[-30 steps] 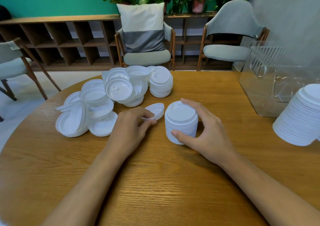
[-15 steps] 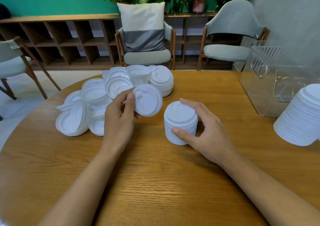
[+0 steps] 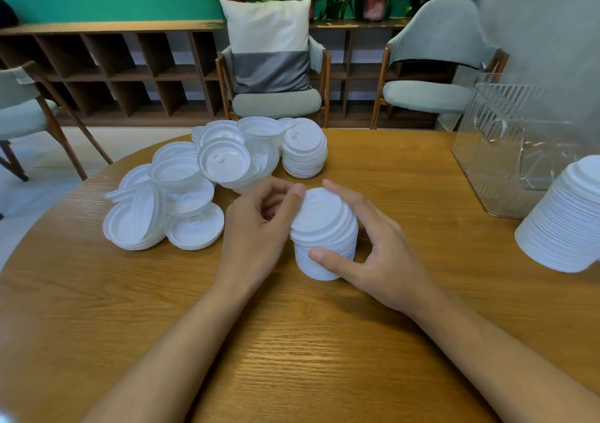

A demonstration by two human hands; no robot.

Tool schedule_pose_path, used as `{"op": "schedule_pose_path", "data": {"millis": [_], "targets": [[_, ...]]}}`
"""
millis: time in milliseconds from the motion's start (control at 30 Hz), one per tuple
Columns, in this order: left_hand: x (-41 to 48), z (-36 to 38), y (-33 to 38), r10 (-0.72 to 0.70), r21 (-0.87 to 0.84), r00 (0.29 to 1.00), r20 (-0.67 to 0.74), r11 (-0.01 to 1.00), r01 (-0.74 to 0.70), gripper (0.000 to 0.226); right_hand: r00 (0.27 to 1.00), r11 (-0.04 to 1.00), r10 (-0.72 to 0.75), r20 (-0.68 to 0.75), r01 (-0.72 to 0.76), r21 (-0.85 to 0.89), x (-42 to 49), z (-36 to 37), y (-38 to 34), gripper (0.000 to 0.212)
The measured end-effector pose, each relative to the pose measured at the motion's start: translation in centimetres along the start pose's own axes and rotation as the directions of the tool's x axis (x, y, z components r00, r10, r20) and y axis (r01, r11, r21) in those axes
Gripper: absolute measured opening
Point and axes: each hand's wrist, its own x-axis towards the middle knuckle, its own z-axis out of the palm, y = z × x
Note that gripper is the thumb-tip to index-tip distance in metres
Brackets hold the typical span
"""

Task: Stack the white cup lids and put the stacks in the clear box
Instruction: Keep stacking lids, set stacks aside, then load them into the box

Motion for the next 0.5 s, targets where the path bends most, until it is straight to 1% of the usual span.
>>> {"op": "schedule_pose_path", "data": {"millis": [67,167,233,367,500], "targets": [[-0.29,-0.11,0.15,0.04,0.051,0.998,0.055,0.998,-0.043,0.019,1.0,1.0,-0.011,-0.016,0.012,0.002,0.02,0.05,0.03,0.082],[-0.57,-0.38,0.56,0.087,0.17,0.982,0.165,0.979,-0.116,0.046,0.999,1.0,-0.017,-0.034,0.018,0.014,0.04,0.01,0.0,0.081],[-0.56,-0.4,0.65,0.125,0.22,0.976,0.18,0.962,-0.164,0.055,0.999,1.0,-0.01,-0.03,0.011,0.027,0.0,-0.04,0.03,0.084],[-0.61,-0.24,0.72,0.181,0.225,0.963,0.202,0.948,-0.225,0.061,1.0,0.999,0.012,-0.016,-0.011,0.047,0.01,-0.08,0.13,0.09],[-0.69,0.02,0.7,0.18,0.206,0.959,0.22,0.952,-0.226,0.059,1.0,0.999,0.001,-0.003,-0.001,0.041,0.02,-0.13,0.29,0.088]]}}
